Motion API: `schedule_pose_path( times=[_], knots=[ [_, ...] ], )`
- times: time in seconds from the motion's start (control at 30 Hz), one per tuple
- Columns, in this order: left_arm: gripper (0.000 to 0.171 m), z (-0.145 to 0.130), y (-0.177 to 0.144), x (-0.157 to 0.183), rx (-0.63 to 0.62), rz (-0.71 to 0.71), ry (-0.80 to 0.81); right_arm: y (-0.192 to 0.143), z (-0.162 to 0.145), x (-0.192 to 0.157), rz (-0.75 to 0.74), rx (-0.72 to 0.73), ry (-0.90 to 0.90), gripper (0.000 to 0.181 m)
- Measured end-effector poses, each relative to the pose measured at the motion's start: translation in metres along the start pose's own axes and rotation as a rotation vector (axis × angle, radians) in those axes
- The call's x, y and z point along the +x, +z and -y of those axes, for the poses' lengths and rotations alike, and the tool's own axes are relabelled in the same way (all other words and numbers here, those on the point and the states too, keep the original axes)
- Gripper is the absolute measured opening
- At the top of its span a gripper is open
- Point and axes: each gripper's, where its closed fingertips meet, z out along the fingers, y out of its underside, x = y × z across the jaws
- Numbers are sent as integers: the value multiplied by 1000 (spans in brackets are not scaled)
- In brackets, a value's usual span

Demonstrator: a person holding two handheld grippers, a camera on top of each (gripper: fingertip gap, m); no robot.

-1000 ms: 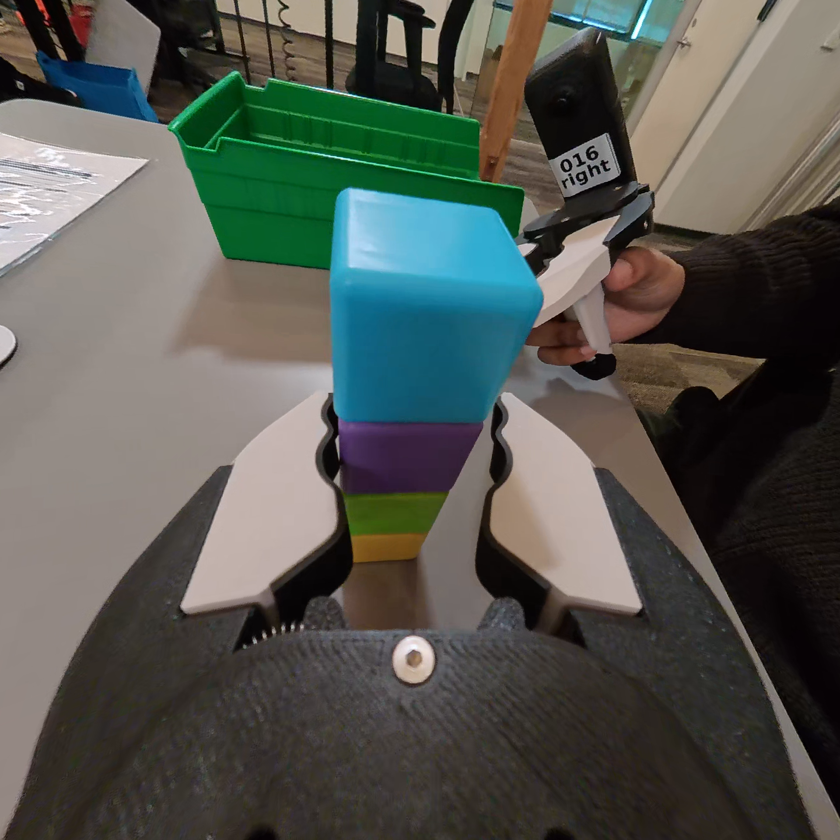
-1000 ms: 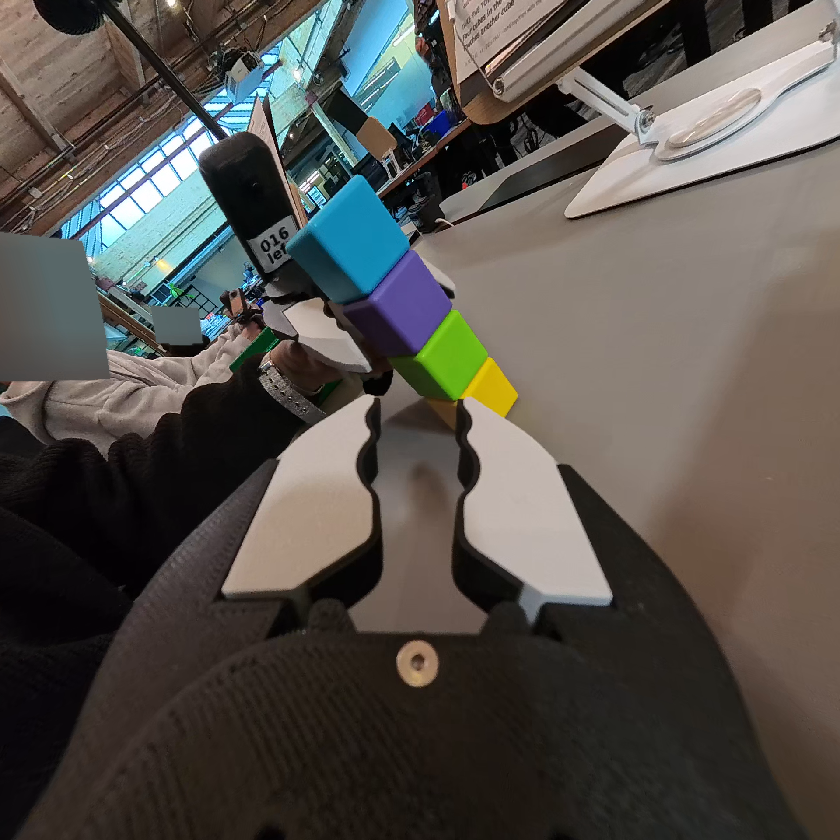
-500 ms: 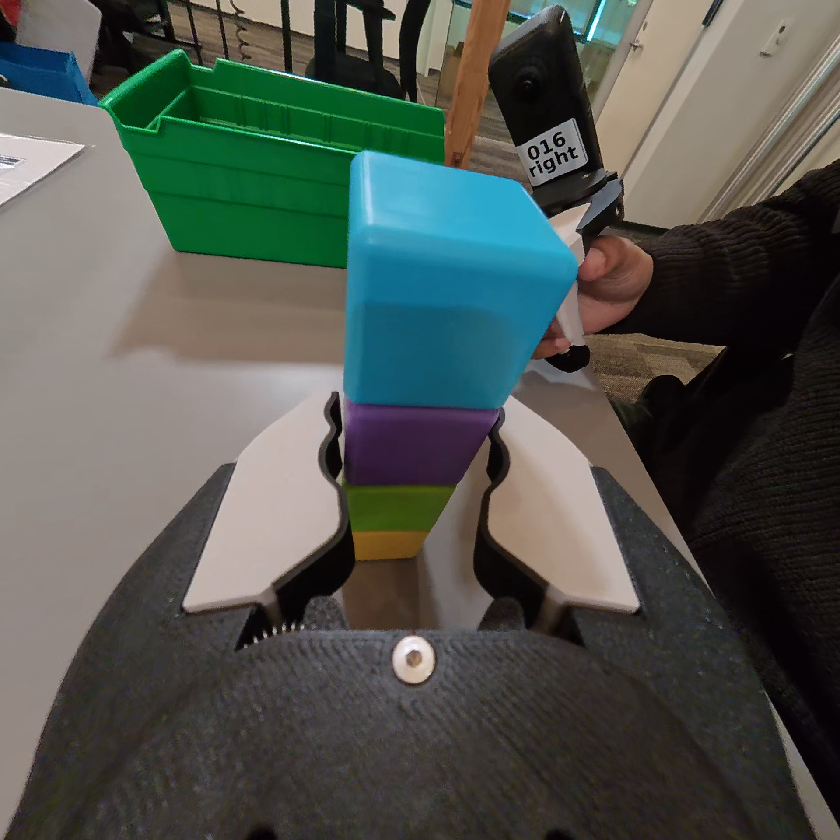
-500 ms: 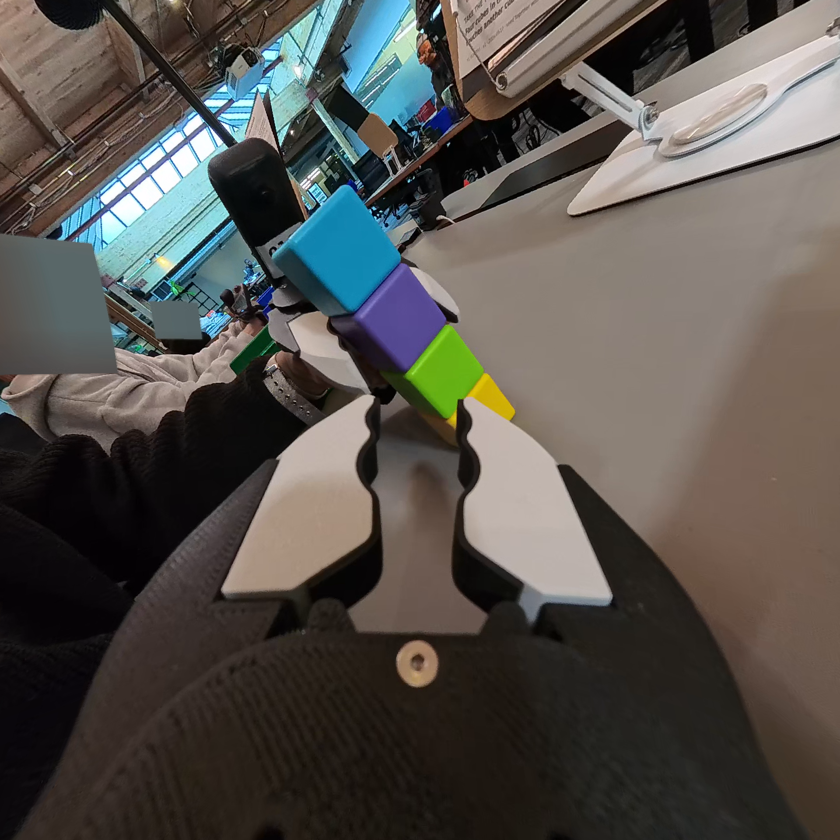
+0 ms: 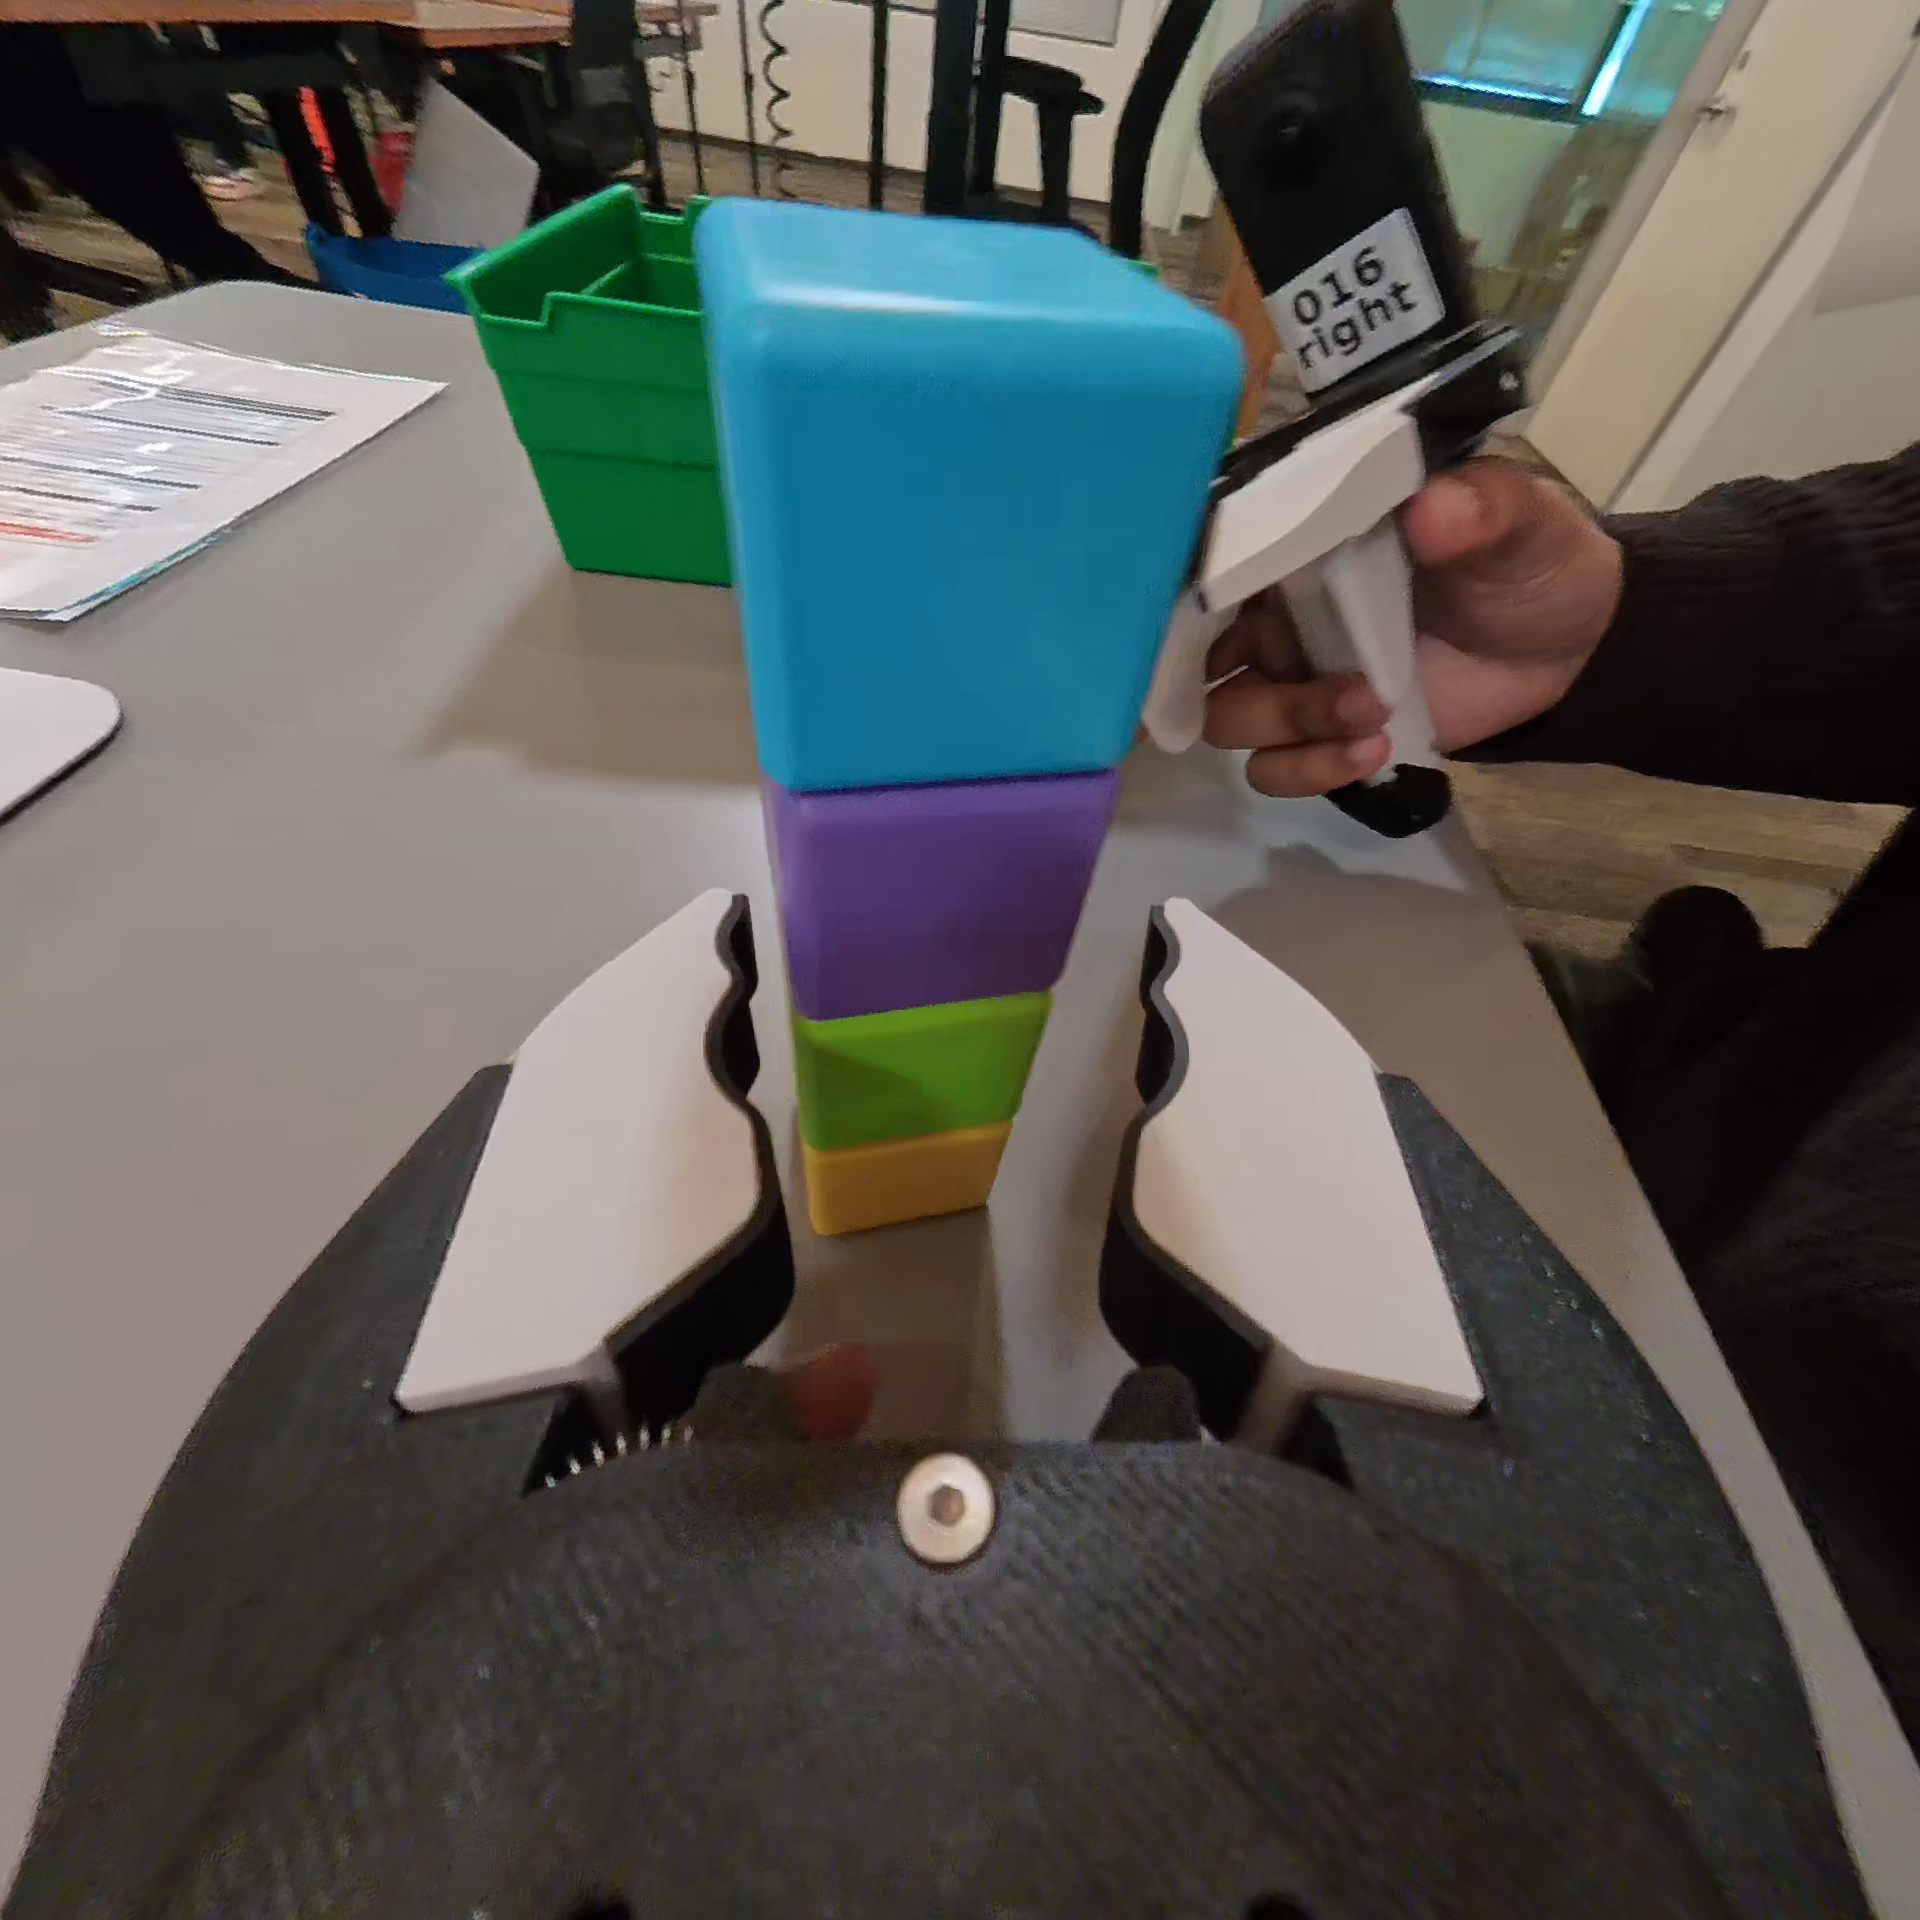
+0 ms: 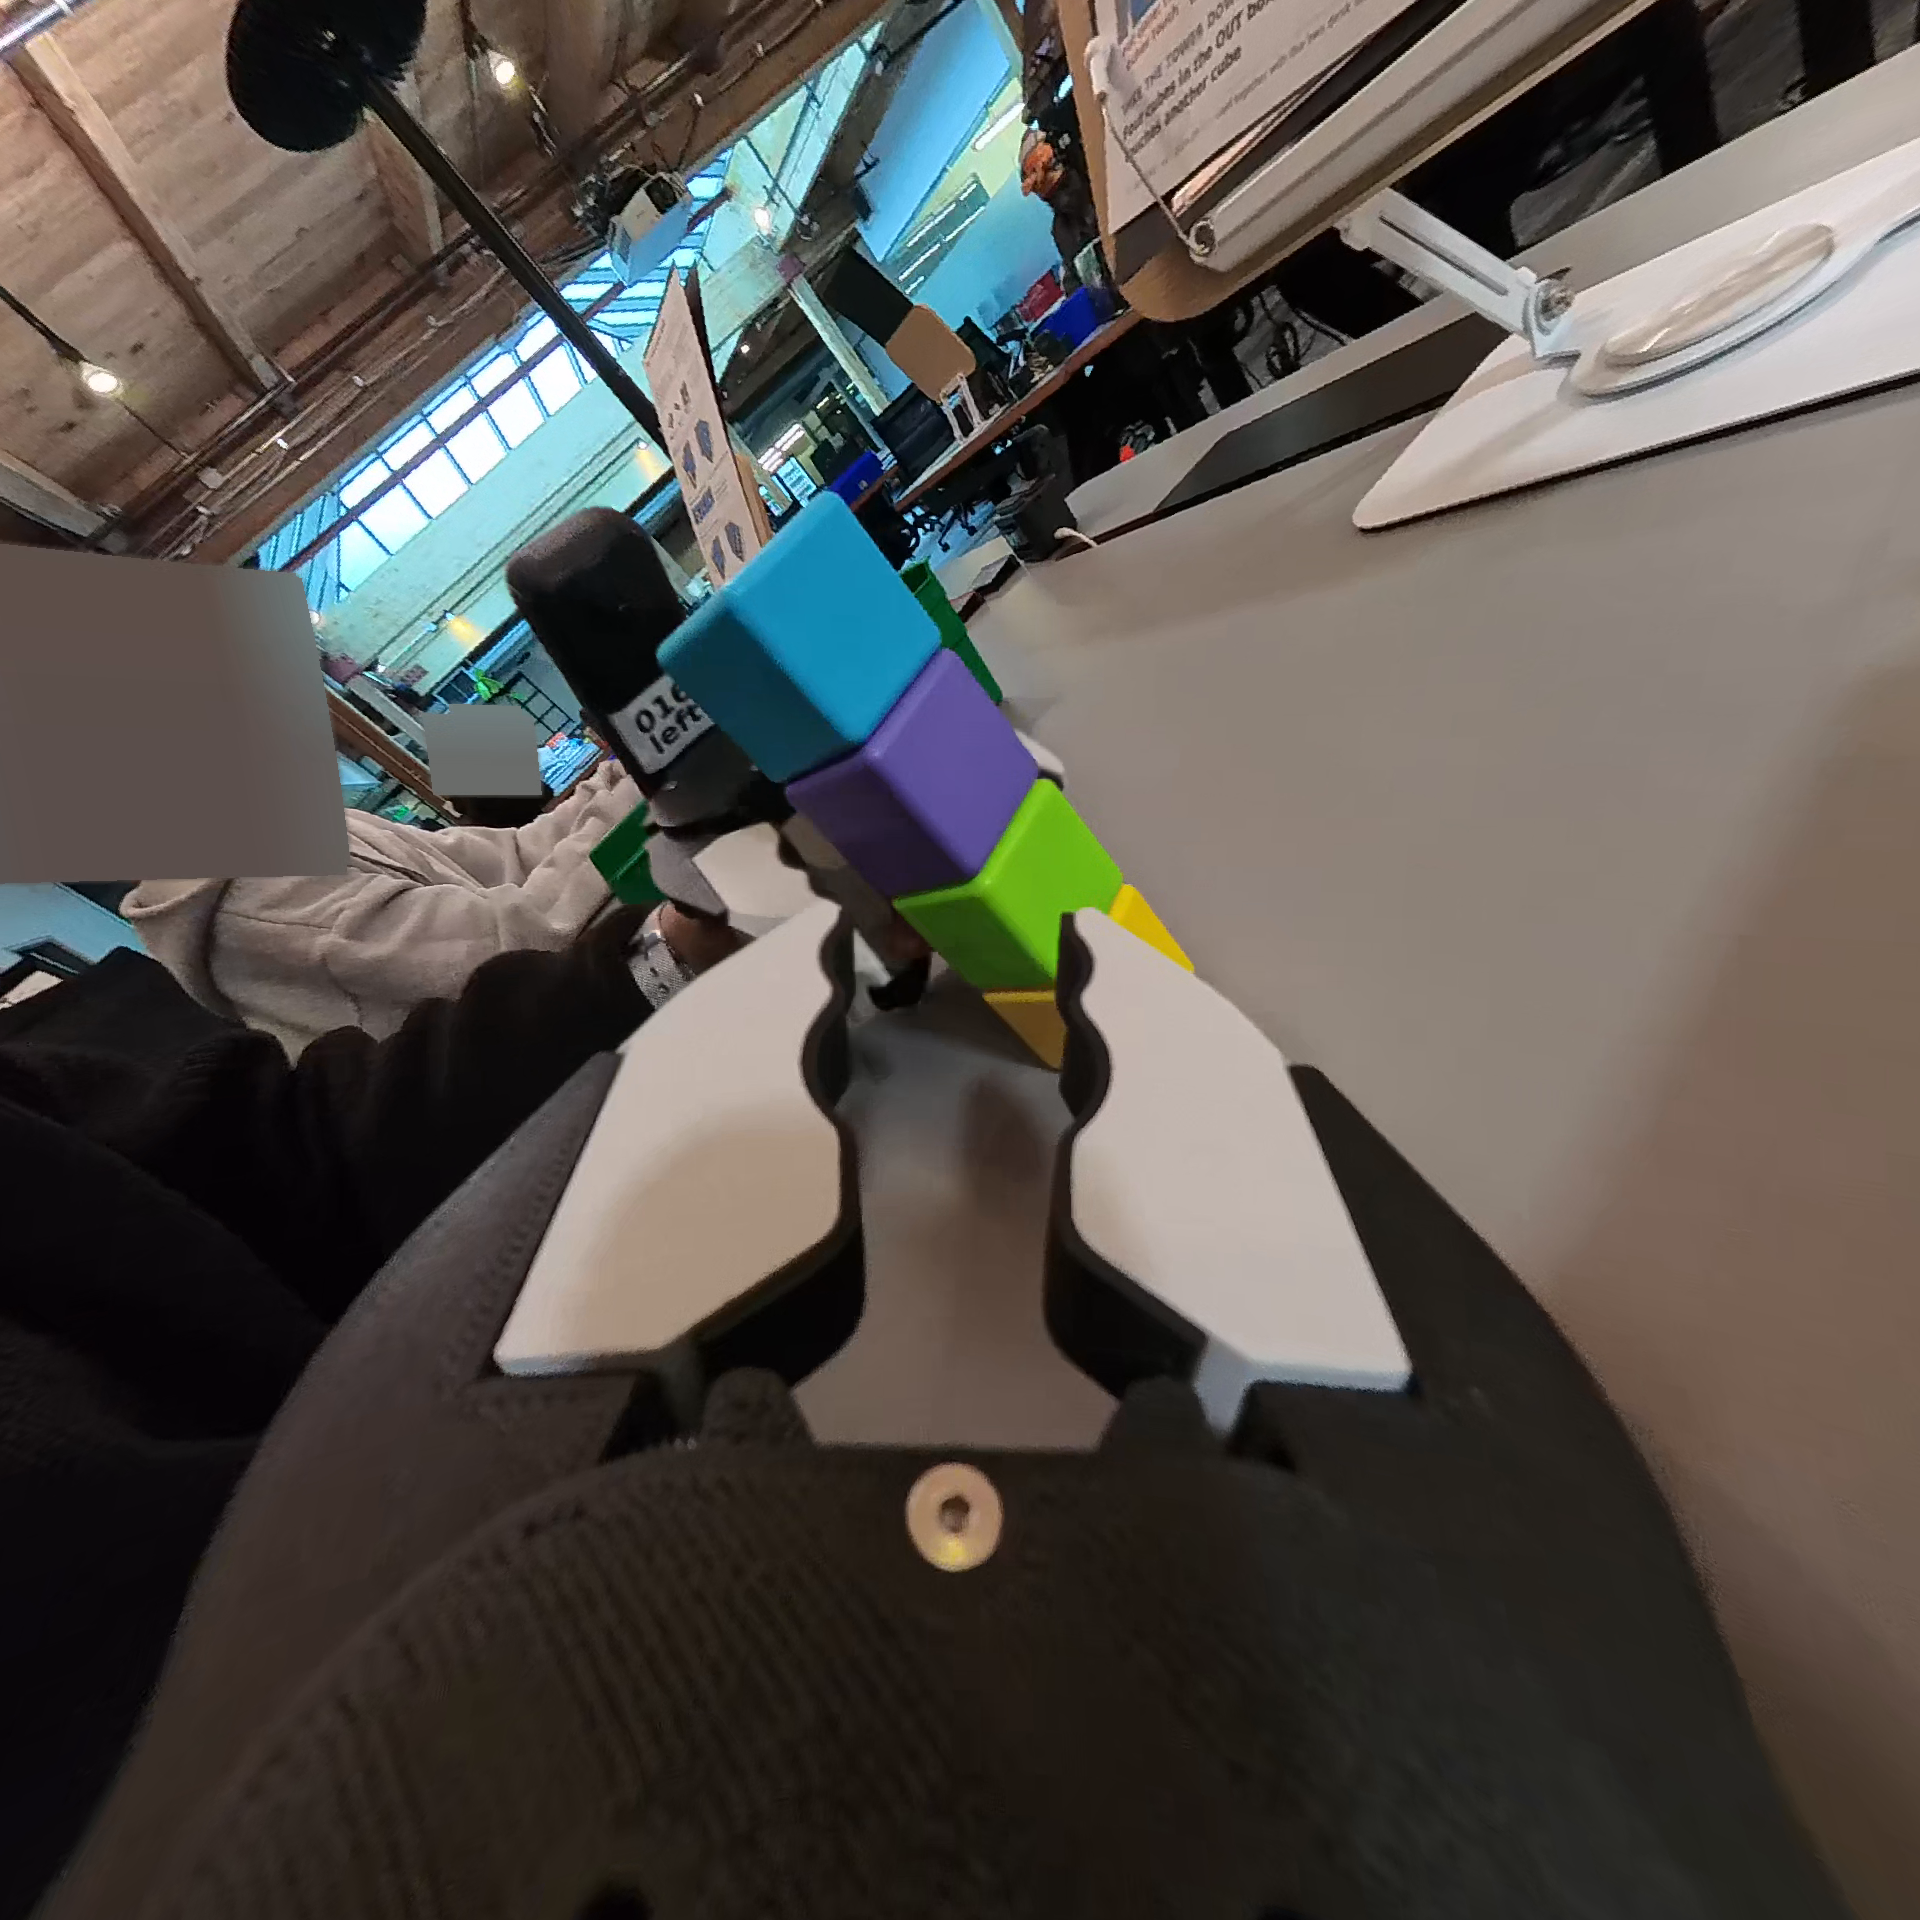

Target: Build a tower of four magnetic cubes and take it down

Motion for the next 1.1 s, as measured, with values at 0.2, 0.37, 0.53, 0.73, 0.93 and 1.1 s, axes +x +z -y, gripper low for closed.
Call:
schedule_pose_path(
  times=[0.2,0.37,0.53,0.73,0.93,1.1],
  knots=[
    [63,5,0,-9,50,35,-11,6,-8,1,-10,-37,-14,37],
    [63,3,-14,-23,47,73,-9,6,-9,3,-29,-47,-34,37],
    [63,12,-20,-19,98,22,-49,5,-9,2,-25,-48,-35,37],
    [63,3,-10,-9,20,14,3,5,-9,1,-21,-48,-31,36],
    [69,-1,-10,-4,-39,-14,-25,5,-8,2,-24,-46,-31,36],
    [67,-2,-14,-1,-59,-35,-30,4,-8,3,-28,-45,-30,36]
  ],
)
